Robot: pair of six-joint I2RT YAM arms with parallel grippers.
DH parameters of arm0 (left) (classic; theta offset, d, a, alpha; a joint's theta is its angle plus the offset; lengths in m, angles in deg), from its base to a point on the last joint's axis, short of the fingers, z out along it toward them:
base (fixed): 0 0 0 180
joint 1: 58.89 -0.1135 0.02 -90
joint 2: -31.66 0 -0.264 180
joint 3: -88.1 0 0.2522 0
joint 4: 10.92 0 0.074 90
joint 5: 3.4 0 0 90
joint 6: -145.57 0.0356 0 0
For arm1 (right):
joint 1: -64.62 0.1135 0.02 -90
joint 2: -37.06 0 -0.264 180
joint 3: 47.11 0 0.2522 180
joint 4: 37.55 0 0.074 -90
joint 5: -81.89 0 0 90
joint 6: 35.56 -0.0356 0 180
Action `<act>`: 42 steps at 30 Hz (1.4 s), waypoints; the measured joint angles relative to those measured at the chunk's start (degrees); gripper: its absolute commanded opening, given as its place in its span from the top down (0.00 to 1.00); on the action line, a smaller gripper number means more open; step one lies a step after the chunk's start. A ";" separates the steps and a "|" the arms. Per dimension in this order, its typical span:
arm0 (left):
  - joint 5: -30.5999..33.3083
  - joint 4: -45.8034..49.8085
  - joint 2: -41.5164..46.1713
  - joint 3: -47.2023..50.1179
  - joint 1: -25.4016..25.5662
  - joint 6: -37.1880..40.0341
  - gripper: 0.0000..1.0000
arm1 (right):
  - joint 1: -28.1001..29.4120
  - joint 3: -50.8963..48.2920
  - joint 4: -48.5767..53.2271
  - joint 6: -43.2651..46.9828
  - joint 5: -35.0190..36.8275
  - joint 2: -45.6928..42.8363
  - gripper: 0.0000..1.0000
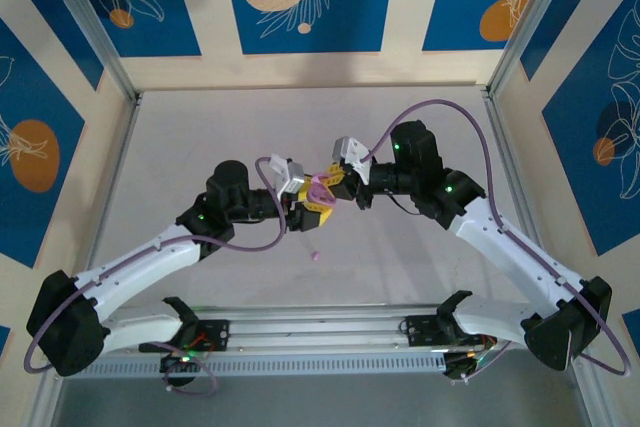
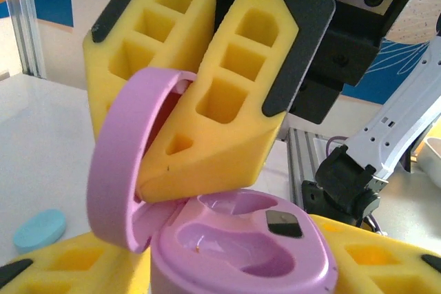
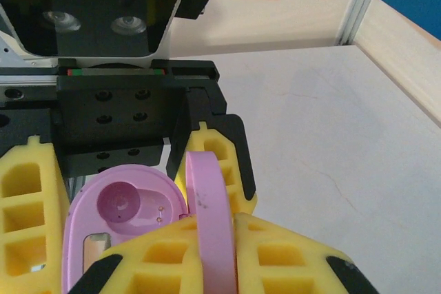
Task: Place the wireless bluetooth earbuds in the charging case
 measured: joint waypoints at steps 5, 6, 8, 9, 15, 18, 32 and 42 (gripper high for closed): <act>0.00 0.39 0.02 -0.07 0.22 0.20 0.60 | 0.00 0.00 -0.04 0.37 0.61 -0.09 0.91; -0.02 0.44 0.02 -0.07 0.22 0.26 0.62 | 0.00 0.00 -0.04 0.50 0.61 -0.09 0.90; -0.02 0.50 0.02 -0.07 0.22 0.46 0.64 | -0.02 0.00 -0.15 0.66 0.61 -0.09 0.89; -0.02 0.50 0.02 -0.07 0.22 0.48 0.65 | -0.02 0.00 -0.20 0.76 0.59 -0.09 0.87; -0.02 0.48 0.07 -0.07 0.22 0.46 0.71 | -0.02 0.00 -0.24 0.79 0.57 -0.09 0.85; 0.00 0.46 0.07 -0.07 0.22 0.42 0.73 | -0.02 0.00 -0.24 0.79 0.57 -0.09 0.81; 1.77 -0.68 1.33 1.11 0.22 0.55 0.75 | -0.09 1.27 0.35 -3.06 1.03 -0.07 0.45; 7.37 -8.11 2.73 7.43 0.22 0.04 0.77 | -6.49 12.07 2.69 -19.69 -1.27 0.44 0.41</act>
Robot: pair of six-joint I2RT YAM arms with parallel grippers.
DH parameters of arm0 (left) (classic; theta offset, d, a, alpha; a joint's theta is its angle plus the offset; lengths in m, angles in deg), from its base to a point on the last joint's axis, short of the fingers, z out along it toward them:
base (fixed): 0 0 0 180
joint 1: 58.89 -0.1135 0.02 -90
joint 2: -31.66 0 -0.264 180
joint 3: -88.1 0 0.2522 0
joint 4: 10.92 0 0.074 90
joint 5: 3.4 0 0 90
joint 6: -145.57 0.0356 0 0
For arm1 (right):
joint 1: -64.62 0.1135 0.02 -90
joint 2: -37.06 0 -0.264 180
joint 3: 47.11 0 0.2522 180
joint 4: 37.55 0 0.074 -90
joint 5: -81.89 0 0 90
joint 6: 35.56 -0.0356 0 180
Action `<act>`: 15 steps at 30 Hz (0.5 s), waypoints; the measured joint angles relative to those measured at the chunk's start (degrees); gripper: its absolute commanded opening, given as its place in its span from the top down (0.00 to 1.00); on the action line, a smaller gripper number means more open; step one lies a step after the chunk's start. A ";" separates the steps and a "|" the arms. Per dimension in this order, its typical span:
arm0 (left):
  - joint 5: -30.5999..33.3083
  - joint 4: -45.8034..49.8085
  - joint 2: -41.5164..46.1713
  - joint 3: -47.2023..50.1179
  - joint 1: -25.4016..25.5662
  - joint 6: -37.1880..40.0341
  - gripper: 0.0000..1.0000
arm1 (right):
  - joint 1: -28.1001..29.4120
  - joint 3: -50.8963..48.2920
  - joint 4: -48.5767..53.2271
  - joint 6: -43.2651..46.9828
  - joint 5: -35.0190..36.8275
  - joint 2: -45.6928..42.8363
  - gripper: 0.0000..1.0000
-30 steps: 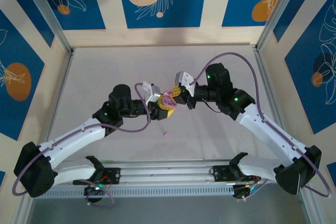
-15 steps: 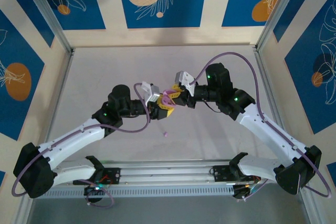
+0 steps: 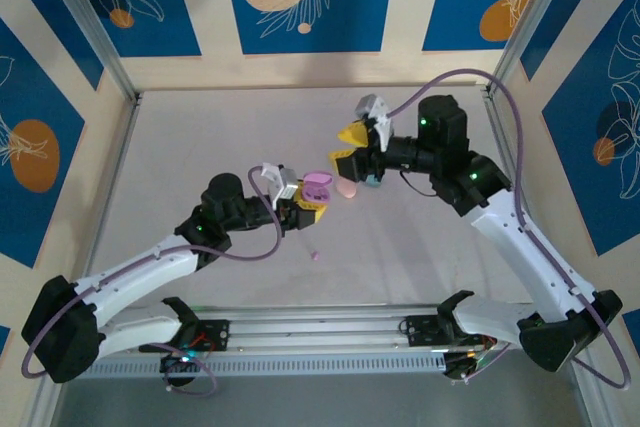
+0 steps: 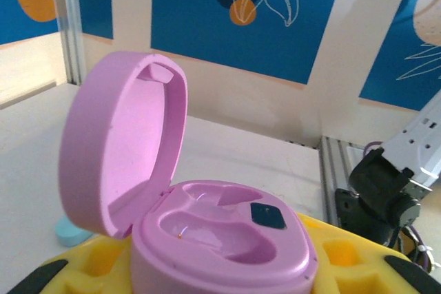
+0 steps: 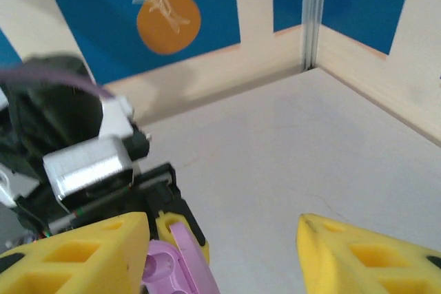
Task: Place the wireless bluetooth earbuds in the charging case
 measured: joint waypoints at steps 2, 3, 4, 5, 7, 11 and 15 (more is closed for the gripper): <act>1.57 -1.49 0.22 1.38 0.00 -0.42 0.77 | -2.67 0.33 -0.33 -4.66 -1.62 0.04 0.42; 2.16 -2.05 0.33 1.88 0.00 -0.57 0.77 | -3.80 0.37 -0.28 -6.56 -2.19 0.28 0.44; 2.95 -2.71 0.61 2.40 0.00 -1.01 0.77 | -5.01 0.50 -0.07 -8.59 -2.47 0.96 0.46; 3.63 -3.32 0.92 2.84 0.00 -1.14 0.77 | -6.01 0.90 0.59 -10.32 -2.47 2.12 0.49; 5.01 -4.28 2.10 3.54 0.00 -1.44 0.78 | -7.67 1.95 2.27 -13.44 -2.23 5.35 0.52; 7.93 -4.72 5.97 4.15 0.00 -1.64 0.78 | -9.81 3.10 6.47 -18.21 -1.55 15.32 0.59; 10.16 -4.46 9.90 4.15 0.00 -1.62 0.78 | -9.35 4.39 11.23 -20.61 -0.94 27.02 0.61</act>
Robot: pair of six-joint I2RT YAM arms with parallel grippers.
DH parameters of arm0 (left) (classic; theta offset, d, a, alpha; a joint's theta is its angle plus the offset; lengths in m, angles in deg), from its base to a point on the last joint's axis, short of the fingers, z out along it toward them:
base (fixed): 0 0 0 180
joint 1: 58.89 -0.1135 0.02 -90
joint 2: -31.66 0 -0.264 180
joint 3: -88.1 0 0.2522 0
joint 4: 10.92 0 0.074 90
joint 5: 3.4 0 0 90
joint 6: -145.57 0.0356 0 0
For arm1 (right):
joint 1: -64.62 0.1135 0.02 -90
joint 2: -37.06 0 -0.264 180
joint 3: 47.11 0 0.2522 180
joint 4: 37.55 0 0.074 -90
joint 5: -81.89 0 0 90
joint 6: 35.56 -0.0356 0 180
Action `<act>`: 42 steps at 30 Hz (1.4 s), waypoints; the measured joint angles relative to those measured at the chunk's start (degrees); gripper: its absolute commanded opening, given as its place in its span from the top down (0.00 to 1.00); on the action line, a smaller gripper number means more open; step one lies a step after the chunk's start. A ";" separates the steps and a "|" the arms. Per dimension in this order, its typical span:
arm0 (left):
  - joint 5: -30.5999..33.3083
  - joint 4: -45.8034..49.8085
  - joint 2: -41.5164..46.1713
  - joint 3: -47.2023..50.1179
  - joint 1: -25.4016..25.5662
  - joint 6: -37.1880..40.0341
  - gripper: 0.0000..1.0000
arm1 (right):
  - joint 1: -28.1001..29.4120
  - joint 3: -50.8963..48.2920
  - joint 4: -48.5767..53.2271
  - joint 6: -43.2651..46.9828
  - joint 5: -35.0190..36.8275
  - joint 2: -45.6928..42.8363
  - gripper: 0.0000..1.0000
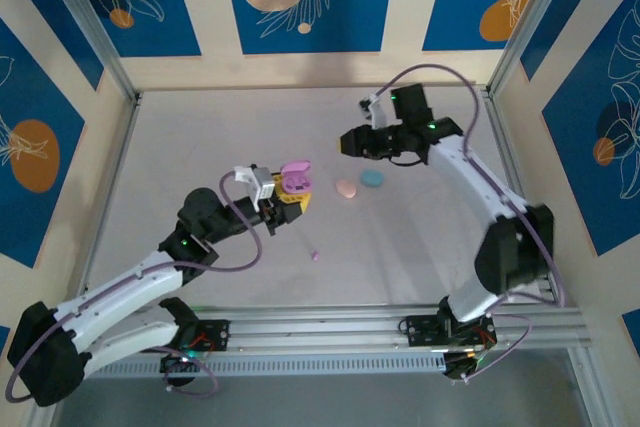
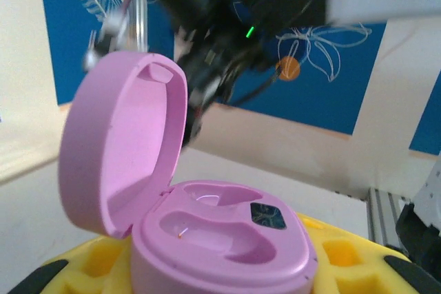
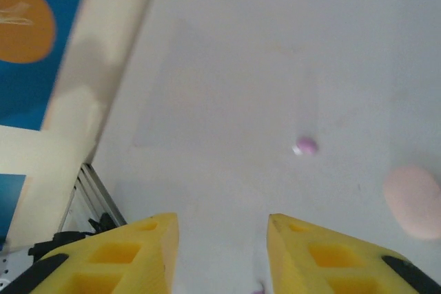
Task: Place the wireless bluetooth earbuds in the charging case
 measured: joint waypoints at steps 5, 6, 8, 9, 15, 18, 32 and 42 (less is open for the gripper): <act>1.57 2.03 2.75 -0.15 0.00 0.02 0.78 | 4.61 5.97 6.14 -2.78 3.85 13.75 0.61; 1.68 2.69 2.93 -0.31 0.00 0.02 0.78 | 5.49 7.37 6.88 -3.41 4.48 15.76 0.60; 2.01 3.74 3.21 -0.57 0.00 0.00 0.78 | 7.30 10.29 8.07 -5.29 5.57 20.06 0.57; 2.08 4.13 3.34 -0.61 0.00 0.00 0.79 | 8.09 11.30 8.39 -6.34 6.05 21.81 0.57; 2.25 6.08 4.15 -0.83 0.00 0.02 0.78 | 12.04 14.56 9.27 -13.22 7.96 29.31 0.54; 2.64 6.95 4.74 -0.87 0.00 0.07 0.79 | 13.51 14.88 9.35 -16.28 8.76 31.10 0.53; 3.08 7.82 5.62 -0.90 0.00 0.22 0.79 | 15.08 20.37 8.22 -22.84 13.75 36.30 0.52; 3.10 9.07 5.84 -1.51 0.00 0.24 0.79 | 15.15 23.85 8.52 -23.04 16.06 38.93 0.59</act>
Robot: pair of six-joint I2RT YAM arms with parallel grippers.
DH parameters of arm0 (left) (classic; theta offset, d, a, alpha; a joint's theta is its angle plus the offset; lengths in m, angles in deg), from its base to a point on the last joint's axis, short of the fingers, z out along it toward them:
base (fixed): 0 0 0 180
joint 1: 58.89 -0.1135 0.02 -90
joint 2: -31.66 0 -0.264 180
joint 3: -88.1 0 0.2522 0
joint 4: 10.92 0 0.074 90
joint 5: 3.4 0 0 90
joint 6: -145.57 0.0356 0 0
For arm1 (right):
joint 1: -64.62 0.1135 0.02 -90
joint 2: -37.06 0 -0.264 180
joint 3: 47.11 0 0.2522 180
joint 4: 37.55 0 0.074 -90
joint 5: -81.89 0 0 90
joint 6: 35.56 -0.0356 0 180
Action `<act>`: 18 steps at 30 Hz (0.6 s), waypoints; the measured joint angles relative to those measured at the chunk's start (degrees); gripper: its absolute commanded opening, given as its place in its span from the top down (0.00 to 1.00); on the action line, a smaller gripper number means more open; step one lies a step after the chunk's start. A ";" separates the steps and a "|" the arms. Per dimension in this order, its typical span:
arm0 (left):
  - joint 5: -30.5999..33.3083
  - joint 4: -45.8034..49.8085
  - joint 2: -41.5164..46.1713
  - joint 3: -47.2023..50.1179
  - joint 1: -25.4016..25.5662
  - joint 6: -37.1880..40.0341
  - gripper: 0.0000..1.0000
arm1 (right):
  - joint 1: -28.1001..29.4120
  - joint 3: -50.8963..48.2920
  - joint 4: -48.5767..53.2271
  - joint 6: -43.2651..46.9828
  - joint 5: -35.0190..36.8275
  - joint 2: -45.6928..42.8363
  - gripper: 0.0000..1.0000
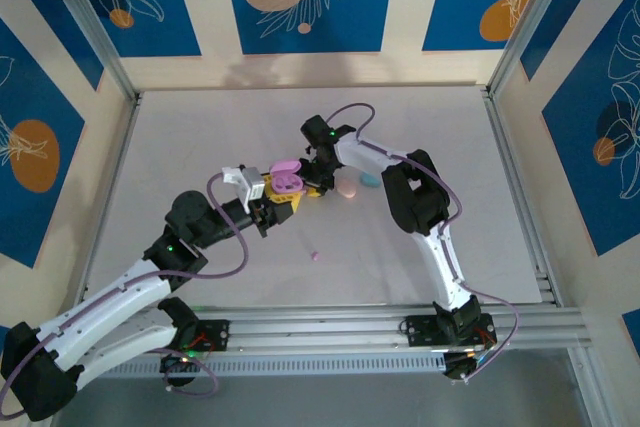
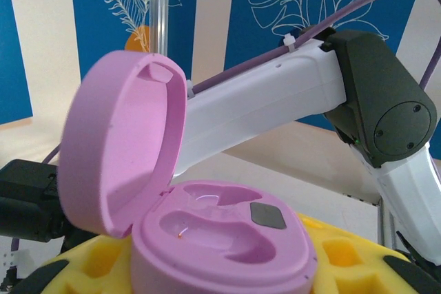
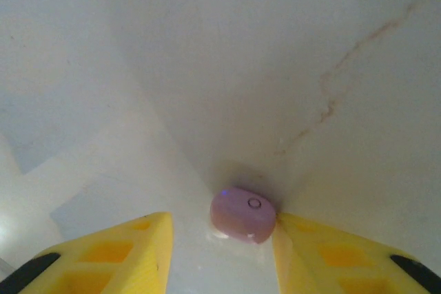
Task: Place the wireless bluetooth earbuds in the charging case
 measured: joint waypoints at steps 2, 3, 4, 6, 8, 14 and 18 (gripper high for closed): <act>0.00 0.02 0.00 -0.07 0.00 0.00 0.79 | 0.00 0.81 0.81 0.22 0.46 0.44 0.61; 0.00 0.02 0.00 -0.07 0.00 0.00 0.79 | 0.11 1.27 1.11 0.42 0.90 0.66 0.61; 0.00 0.00 0.00 -0.07 0.00 0.00 0.79 | 0.22 1.77 1.29 0.63 1.29 0.87 0.62; 0.00 0.02 0.00 -0.09 0.00 0.00 0.79 | 0.37 2.71 1.53 1.29 2.27 1.33 0.63; 0.00 0.00 -0.02 -0.09 0.00 0.00 0.79 | 0.52 4.00 1.81 1.92 3.39 1.99 0.64; 0.00 0.02 -0.07 -0.13 0.00 0.00 0.79 | 0.96 6.93 3.56 3.98 5.01 3.65 0.66; 0.00 0.02 -0.07 -0.13 0.00 0.00 0.79 | 1.44 8.94 5.18 5.68 6.21 4.72 0.69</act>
